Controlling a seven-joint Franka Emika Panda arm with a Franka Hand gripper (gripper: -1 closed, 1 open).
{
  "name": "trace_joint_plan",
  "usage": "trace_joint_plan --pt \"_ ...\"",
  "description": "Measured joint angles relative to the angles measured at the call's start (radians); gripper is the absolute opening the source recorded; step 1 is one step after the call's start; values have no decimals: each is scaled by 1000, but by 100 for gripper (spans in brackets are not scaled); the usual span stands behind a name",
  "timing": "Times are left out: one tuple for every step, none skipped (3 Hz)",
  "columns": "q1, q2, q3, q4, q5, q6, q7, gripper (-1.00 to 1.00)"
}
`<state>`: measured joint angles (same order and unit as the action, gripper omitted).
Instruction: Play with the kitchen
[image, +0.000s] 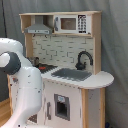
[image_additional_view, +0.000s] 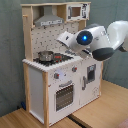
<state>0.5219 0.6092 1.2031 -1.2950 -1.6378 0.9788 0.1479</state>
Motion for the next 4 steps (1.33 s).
trace_joint_plan --pt "4 -8 12 -82 -66 -10 -42 100" --pt "5 -22 20 -176 -94 -12 -67 100" --pt "5 -35 25 -277 -113 -12 -98 100" --pt "4 -38 24 -369 -138 -12 -140 100"
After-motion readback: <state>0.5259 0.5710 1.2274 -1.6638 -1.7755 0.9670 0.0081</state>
